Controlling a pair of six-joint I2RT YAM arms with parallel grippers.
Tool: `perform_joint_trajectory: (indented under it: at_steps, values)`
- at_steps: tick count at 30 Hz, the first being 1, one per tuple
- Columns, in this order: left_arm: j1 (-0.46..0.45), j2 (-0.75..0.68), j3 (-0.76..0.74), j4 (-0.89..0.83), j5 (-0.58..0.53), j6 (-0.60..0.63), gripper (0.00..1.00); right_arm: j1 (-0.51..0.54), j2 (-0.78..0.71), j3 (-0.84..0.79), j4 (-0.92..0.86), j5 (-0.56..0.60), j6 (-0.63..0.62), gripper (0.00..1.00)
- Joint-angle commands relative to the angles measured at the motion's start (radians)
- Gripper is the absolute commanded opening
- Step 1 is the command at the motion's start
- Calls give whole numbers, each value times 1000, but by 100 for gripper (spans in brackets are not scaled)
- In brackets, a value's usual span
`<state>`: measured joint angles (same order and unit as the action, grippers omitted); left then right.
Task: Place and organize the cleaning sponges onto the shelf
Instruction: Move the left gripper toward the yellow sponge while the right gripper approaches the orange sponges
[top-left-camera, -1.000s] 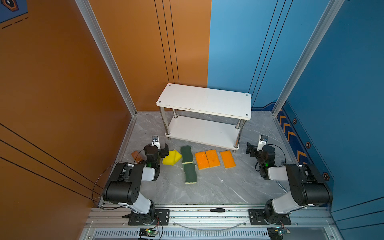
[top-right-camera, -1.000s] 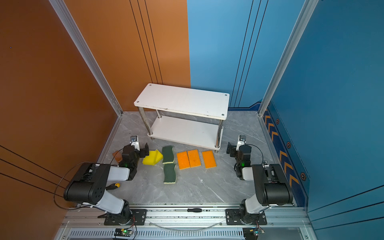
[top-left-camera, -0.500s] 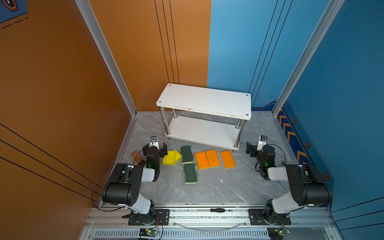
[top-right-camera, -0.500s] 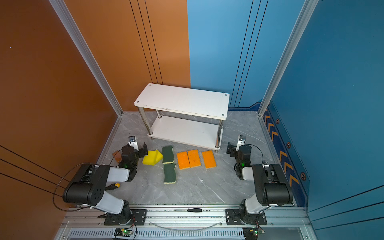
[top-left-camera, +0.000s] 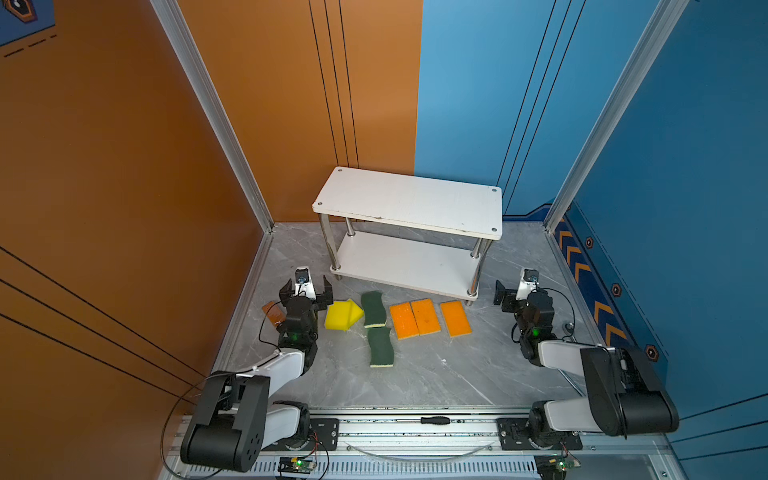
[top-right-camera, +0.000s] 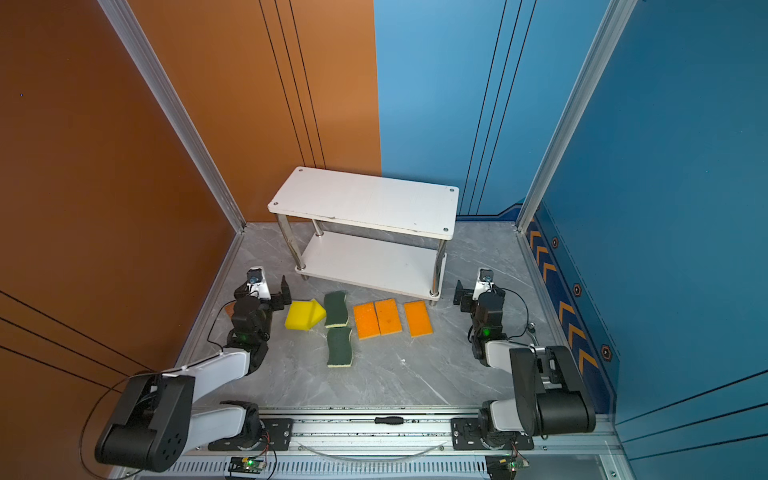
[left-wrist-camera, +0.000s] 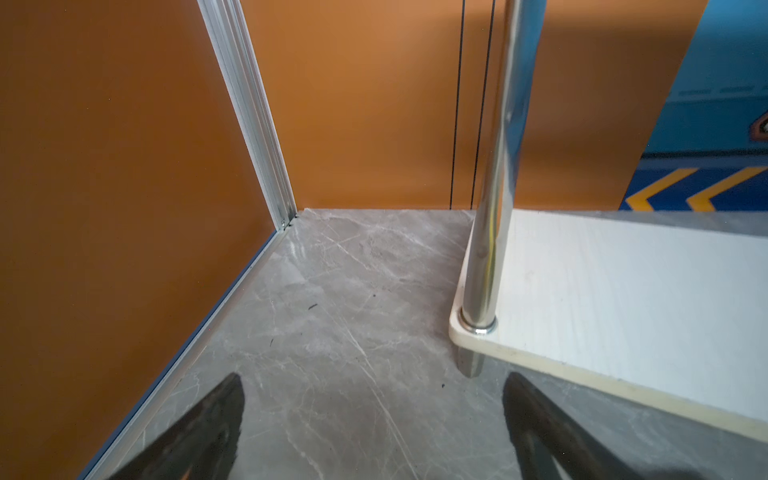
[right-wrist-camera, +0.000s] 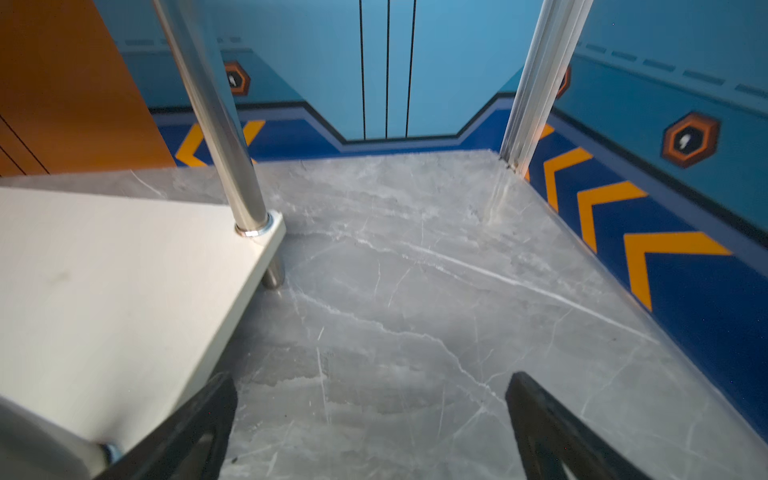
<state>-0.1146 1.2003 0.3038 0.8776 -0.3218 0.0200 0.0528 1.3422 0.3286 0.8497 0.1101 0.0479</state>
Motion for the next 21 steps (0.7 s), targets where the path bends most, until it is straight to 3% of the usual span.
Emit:
perform_joint_trajectory:
  at_steps: [1, 12, 16, 21]
  values:
    - [-11, -76, 41, -160, 6, -57, 98, 8, -130, 23, -177, 14, 6, 100]
    - [-90, -247, 102, -506, 7, -226, 98, 56, -513, 190, -768, -199, 141, 100]
    - [-130, -261, 130, -615, 12, -251, 98, 141, -537, 233, -879, -207, 188, 100]
    - [-167, -259, 154, -733, 15, -318, 98, 239, -447, 364, -1111, -271, 227, 100]
